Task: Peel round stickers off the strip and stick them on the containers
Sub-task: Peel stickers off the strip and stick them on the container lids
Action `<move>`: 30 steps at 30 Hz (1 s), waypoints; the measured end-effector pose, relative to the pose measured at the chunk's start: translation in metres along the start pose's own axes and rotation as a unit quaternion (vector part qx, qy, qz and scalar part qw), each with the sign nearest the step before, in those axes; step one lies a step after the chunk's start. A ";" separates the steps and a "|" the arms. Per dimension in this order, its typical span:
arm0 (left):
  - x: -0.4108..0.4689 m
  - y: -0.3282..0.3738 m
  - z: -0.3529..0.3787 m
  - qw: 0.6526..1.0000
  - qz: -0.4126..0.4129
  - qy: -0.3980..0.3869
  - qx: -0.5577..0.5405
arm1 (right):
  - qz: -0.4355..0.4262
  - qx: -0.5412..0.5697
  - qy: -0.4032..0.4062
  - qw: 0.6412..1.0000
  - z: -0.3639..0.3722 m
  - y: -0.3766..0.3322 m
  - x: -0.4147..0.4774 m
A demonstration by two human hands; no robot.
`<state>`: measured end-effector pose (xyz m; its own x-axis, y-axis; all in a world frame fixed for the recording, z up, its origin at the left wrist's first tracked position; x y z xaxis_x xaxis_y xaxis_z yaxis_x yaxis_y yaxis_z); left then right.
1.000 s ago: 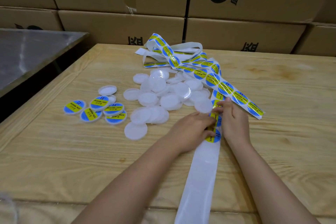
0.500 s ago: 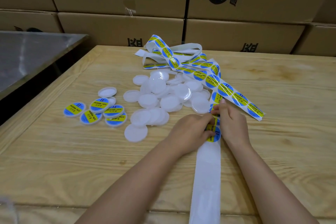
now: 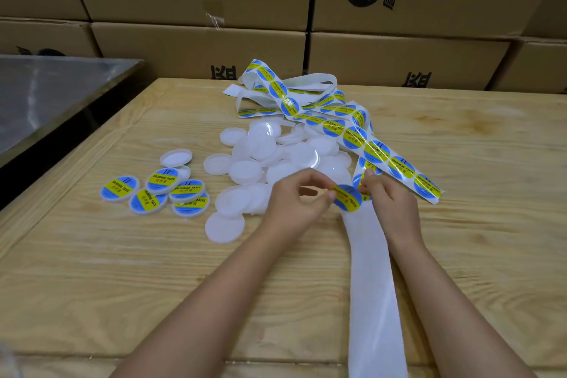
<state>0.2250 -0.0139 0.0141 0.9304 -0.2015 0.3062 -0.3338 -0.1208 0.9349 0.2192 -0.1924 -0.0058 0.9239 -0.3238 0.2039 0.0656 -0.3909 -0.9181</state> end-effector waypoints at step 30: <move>0.010 -0.034 0.003 0.994 -0.067 0.008 0.086 | -0.060 -0.111 -0.101 0.987 0.011 -0.027 0.003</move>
<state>0.2451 -0.0148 -0.0147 0.9700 -0.1570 0.1858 -0.2271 -0.3104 0.9231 0.2245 -0.1736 0.0160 0.9724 -0.0938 0.2137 0.1155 -0.6024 -0.7898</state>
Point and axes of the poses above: each hand's wrist, its own x-axis towards the middle knuckle, its own z-axis out of the palm, y = z × x, the point moved 7 cm from there along x, towards the middle knuckle, and after that the axes turned 3 degrees about -y, right-handed, at the moved point
